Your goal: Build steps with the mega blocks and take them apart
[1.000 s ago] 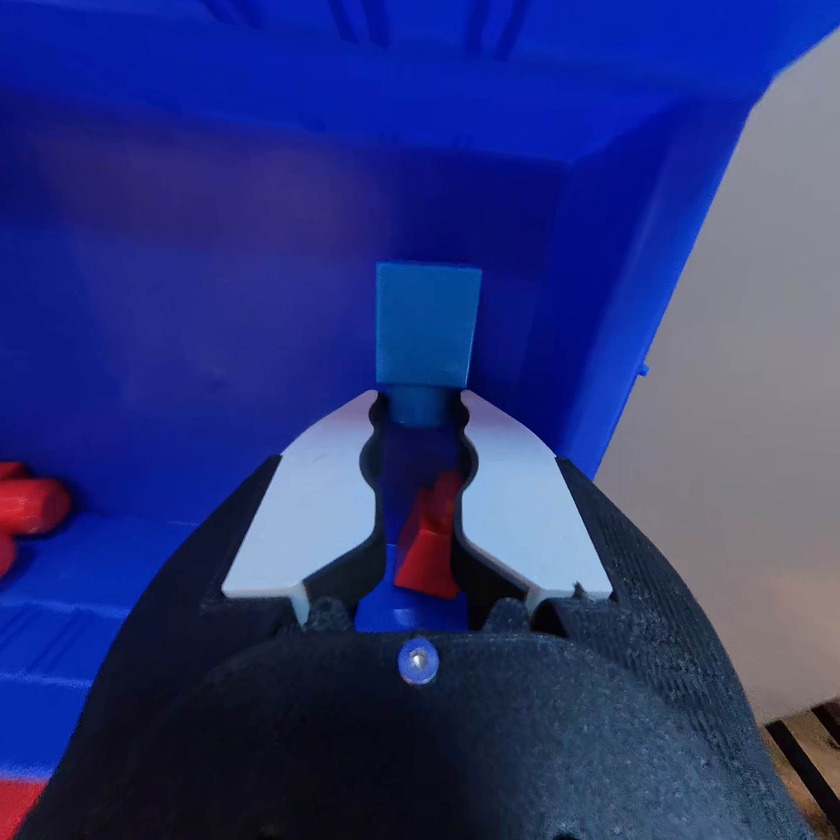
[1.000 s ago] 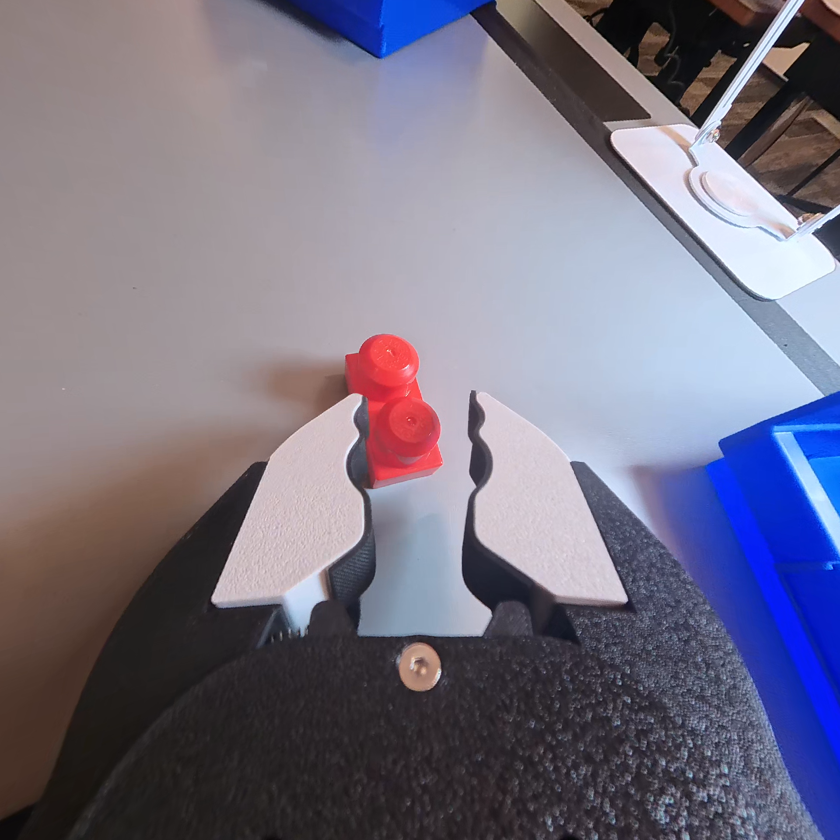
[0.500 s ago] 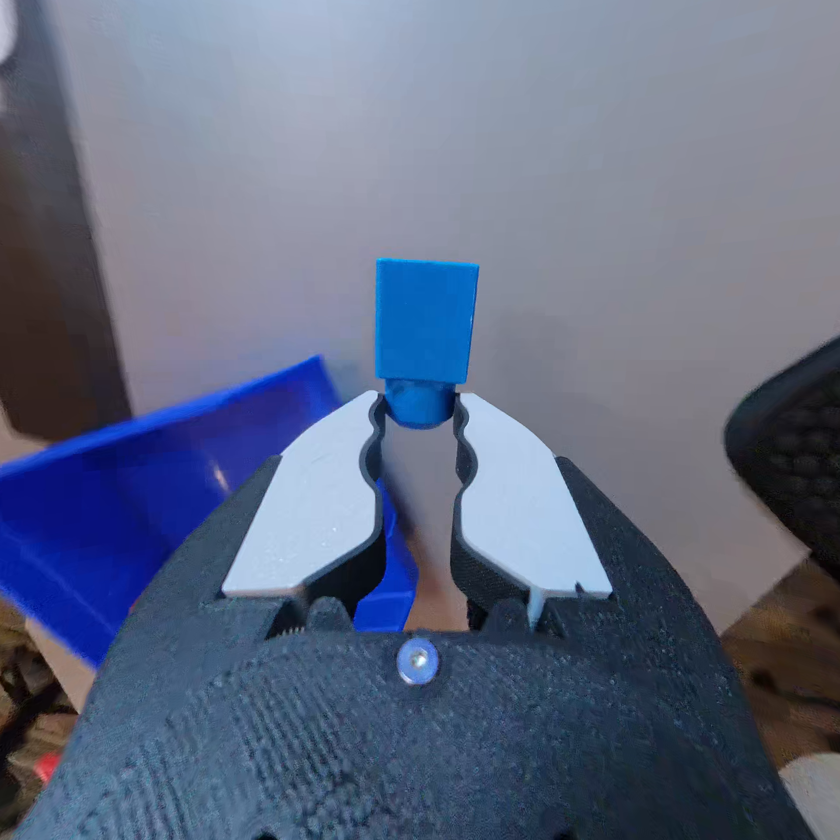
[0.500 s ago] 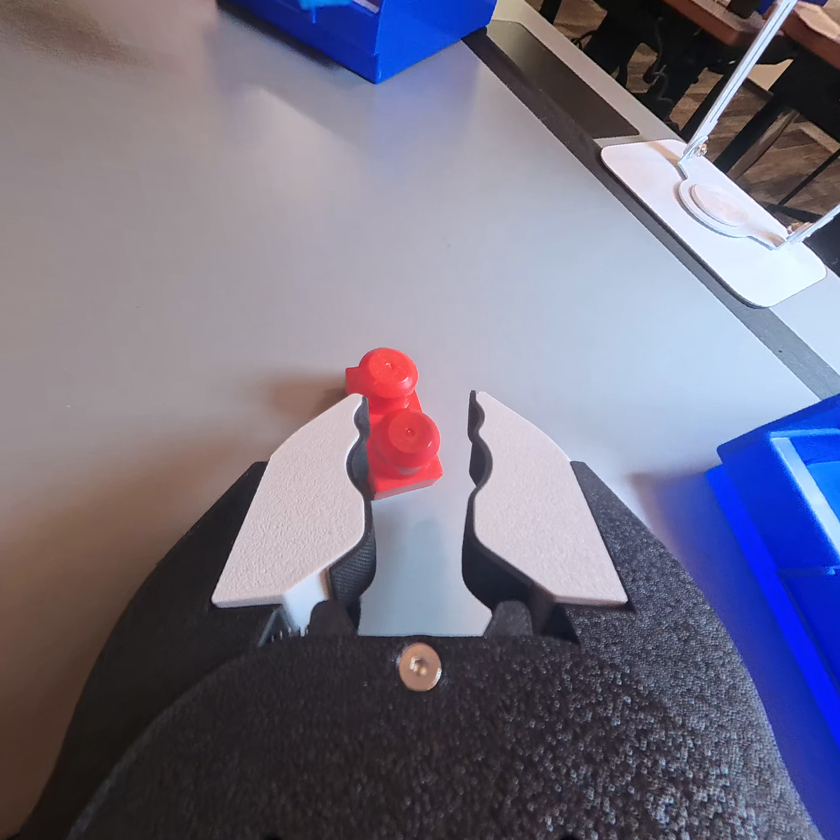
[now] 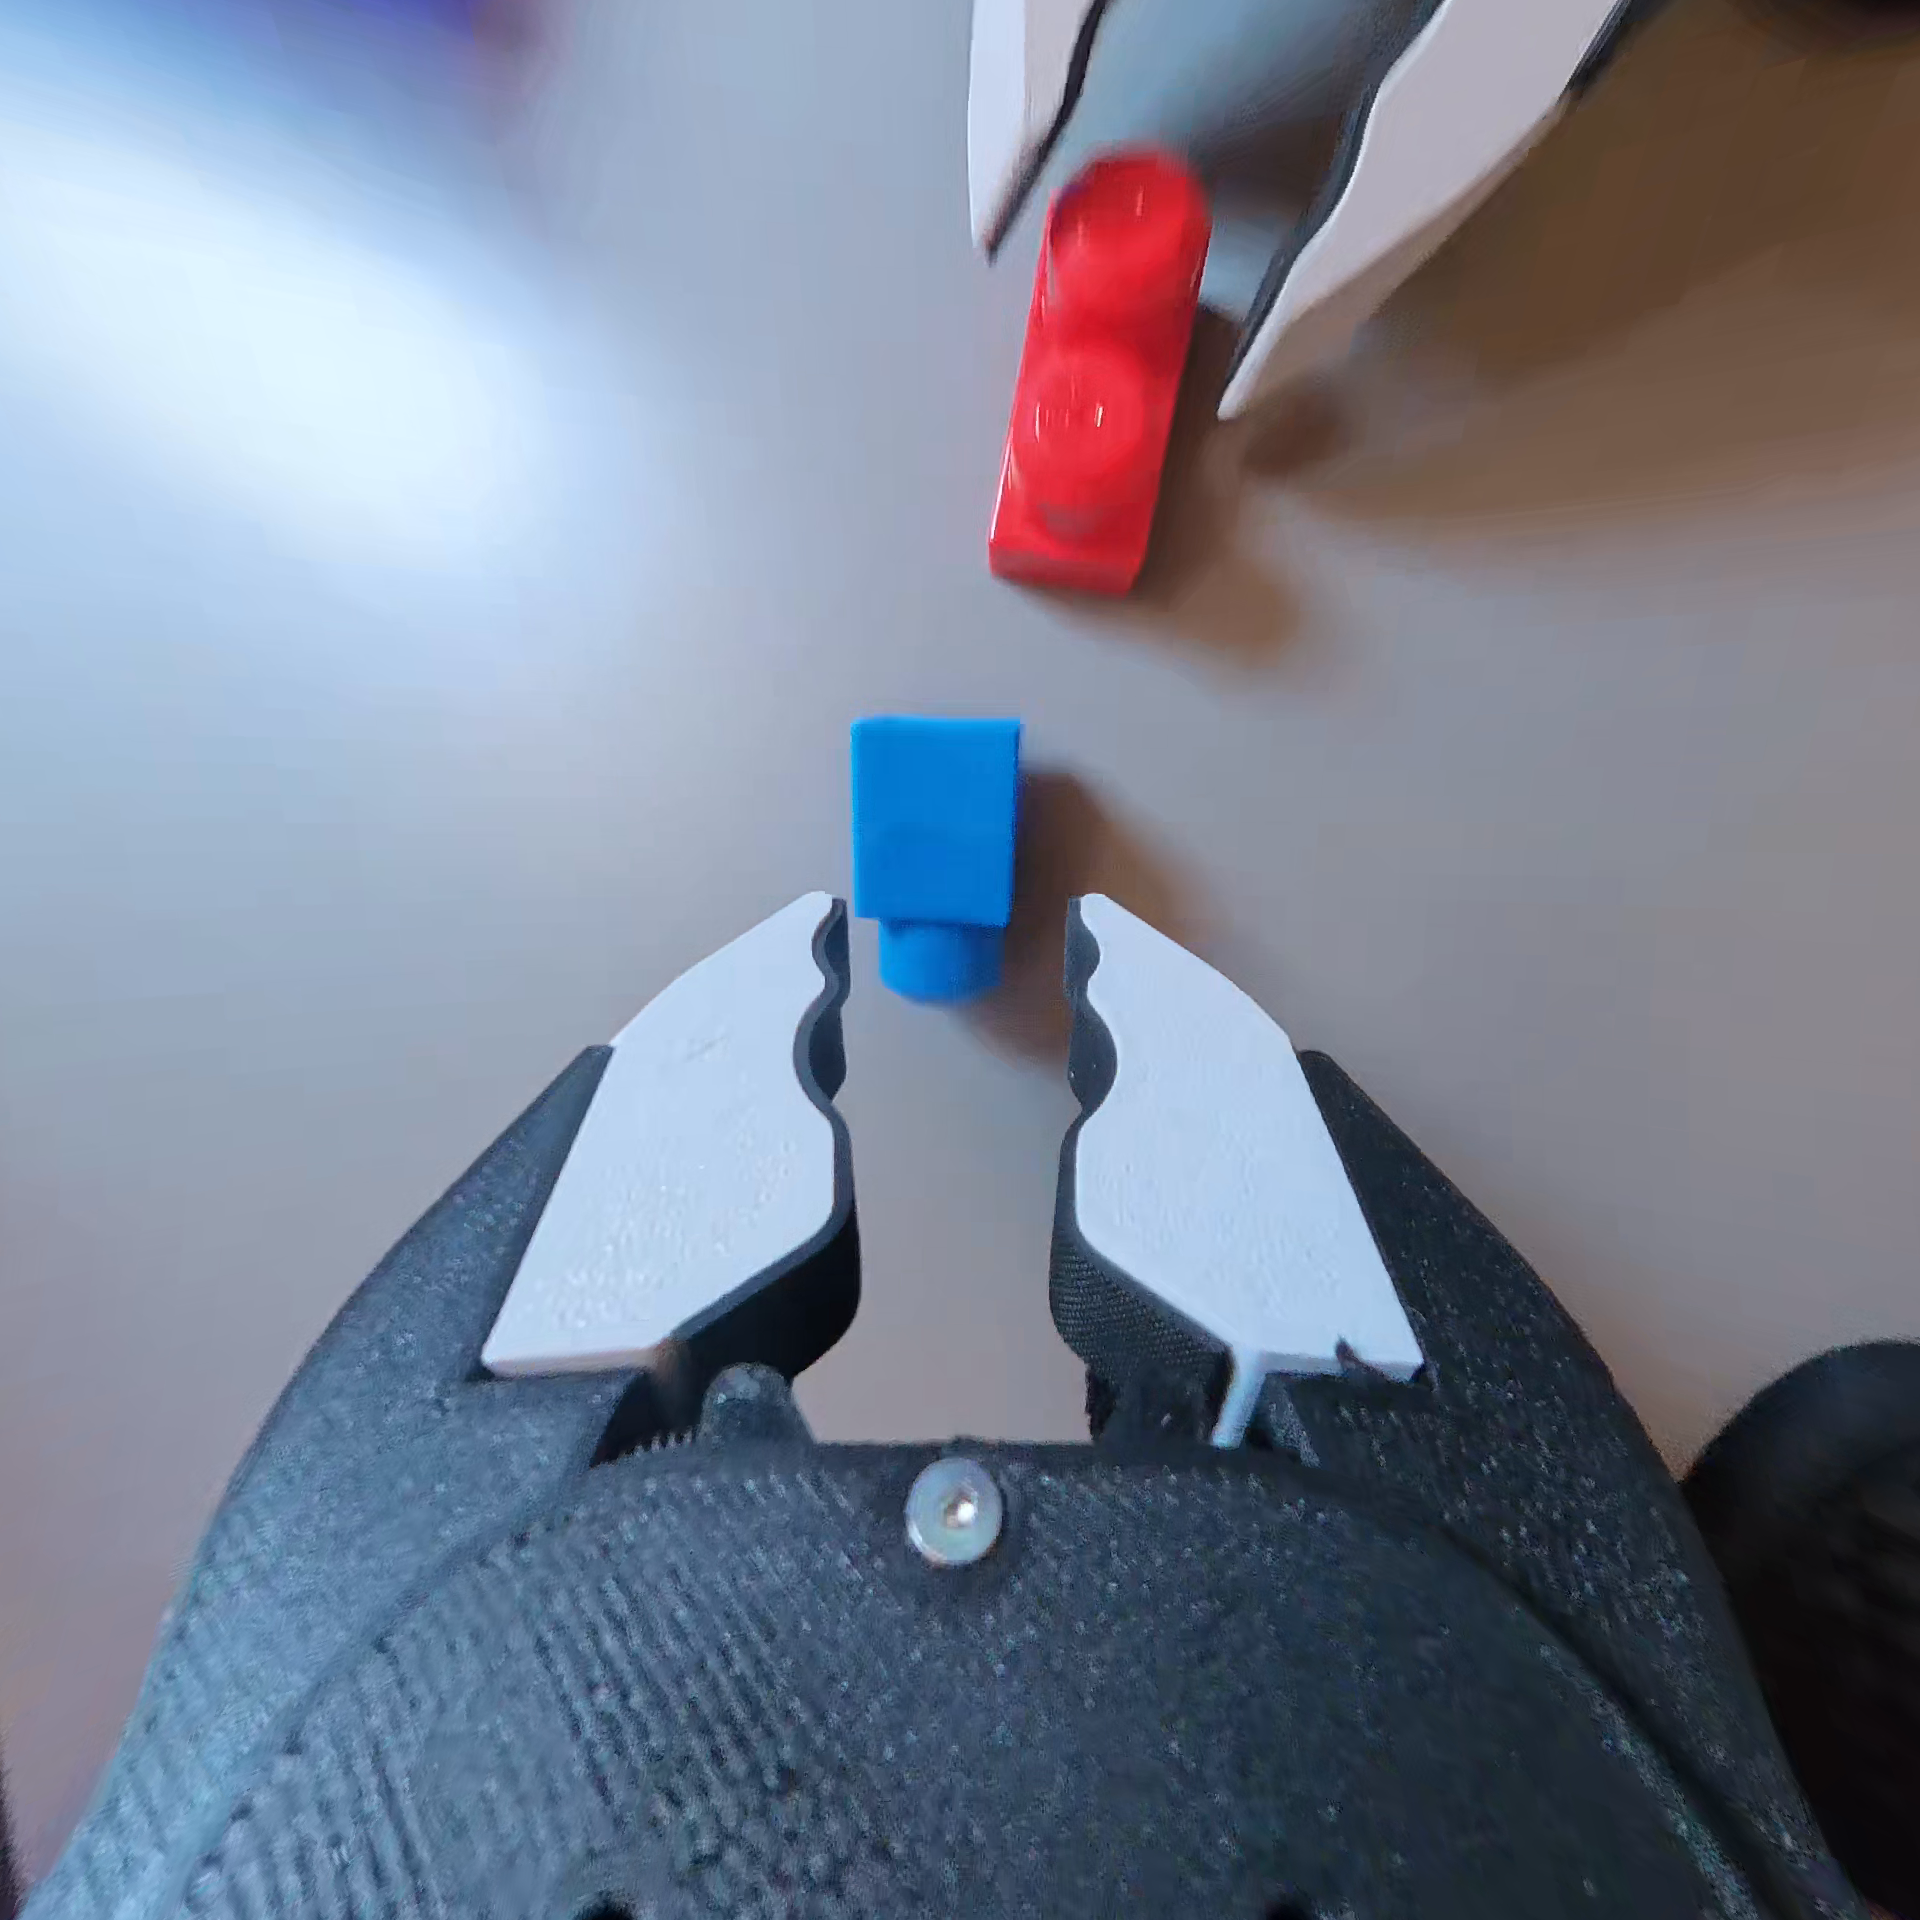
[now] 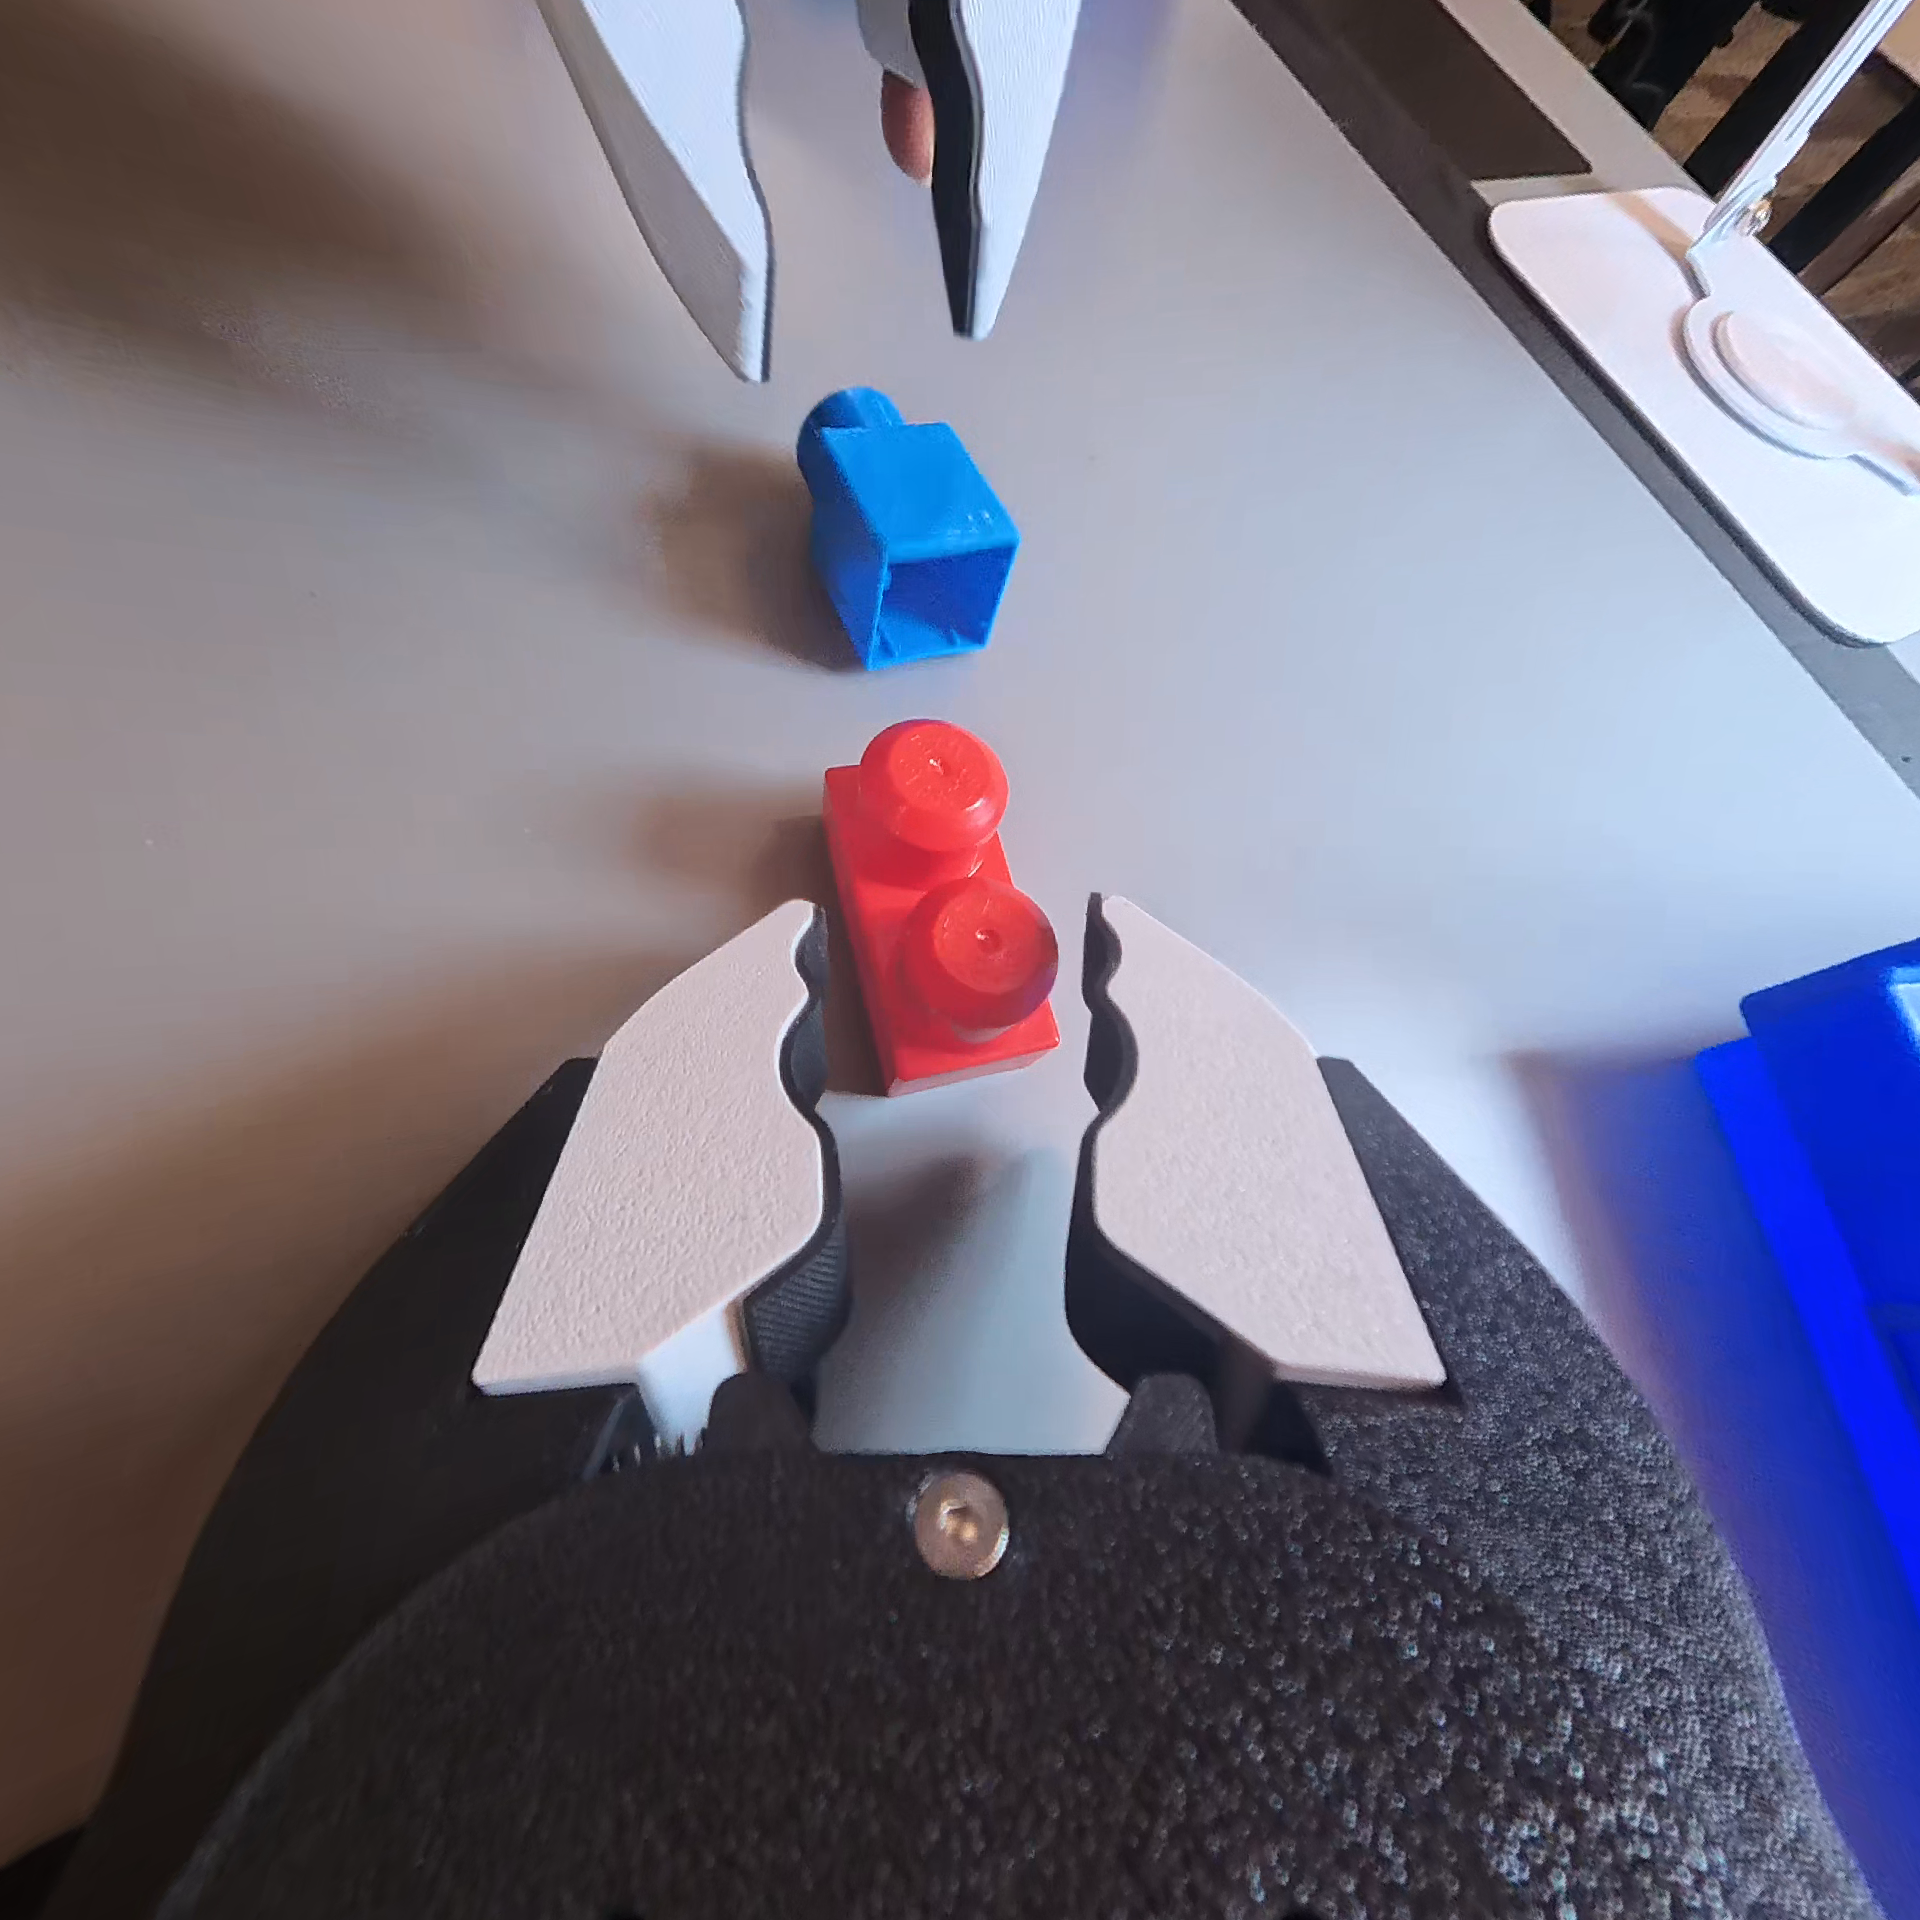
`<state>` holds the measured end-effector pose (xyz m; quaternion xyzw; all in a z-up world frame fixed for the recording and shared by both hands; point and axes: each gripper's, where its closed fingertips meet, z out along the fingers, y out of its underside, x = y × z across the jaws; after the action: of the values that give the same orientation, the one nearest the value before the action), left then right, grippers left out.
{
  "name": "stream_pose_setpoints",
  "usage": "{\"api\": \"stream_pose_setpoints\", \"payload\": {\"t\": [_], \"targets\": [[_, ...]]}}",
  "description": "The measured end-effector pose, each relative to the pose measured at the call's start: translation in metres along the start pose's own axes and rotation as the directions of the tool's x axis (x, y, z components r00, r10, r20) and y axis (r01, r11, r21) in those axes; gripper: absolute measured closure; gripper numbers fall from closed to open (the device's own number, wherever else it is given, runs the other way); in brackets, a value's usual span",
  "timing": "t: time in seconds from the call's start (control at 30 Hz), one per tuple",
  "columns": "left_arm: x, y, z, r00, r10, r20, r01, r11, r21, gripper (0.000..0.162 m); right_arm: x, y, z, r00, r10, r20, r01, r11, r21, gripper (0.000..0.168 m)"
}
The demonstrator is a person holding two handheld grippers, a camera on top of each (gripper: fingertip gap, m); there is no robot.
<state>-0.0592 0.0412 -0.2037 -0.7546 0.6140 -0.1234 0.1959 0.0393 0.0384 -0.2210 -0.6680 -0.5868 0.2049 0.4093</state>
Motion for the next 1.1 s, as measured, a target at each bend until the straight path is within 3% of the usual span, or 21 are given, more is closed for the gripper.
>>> {"api": "stream_pose_setpoints", "payload": {"t": [0.2, 0.43, 0.67, 0.87, 0.97, 1.03, 1.1], "targets": [[0.031, -0.018, -0.013, 0.997, -0.076, 0.029, 0.065, 0.958, 0.278, 0.122, 0.002, 0.005, 0.004, 1.0, 0.019, 0.002, -0.019, 1.0, -0.025, 0.121], [0.07, -0.022, -0.003, 0.986, -0.16, 0.045, 0.119, 0.872, 0.474, 0.125, -0.002, 0.013, 0.01, 1.0, -0.003, 0.001, 0.003, 0.997, -0.077, 0.129], [0.069, -0.009, 0.021, 0.979, -0.191, 0.068, 0.139, 0.877, 0.46, 0.121, -0.02, -0.014, 0.0, 0.995, -0.092, 0.025, 0.091, 0.995, 0.031, 0.133], [0.086, -0.023, 0.016, 0.993, -0.078, 0.094, 0.02, 0.861, 0.508, 0.11, -0.074, -0.031, -0.004, 0.956, -0.238, 0.174, 0.225, 0.97, 0.09, 0.133], [0.103, -0.022, 0.021, 0.995, 0.032, 0.091, -0.071, 0.883, 0.465, 0.125, -0.09, -0.037, -0.005, 0.943, -0.242, 0.229, 0.219, 0.968, 0.121, 0.134], [0.101, -0.022, 0.019, 0.993, 0.028, 0.115, -0.079, 0.881, 0.466, 0.125, -0.088, -0.05, -0.012, 0.951, -0.196, 0.238, 0.148, 0.967, 0.206, 0.134], [0.099, -0.035, 0.0, 0.999, -0.042, 0.025, 0.019, 0.805, 0.593, 0.125, -0.078, -0.08, -0.032, 0.952, -0.06, 0.3, -0.06, 0.926, 0.374, 0.14]]}}
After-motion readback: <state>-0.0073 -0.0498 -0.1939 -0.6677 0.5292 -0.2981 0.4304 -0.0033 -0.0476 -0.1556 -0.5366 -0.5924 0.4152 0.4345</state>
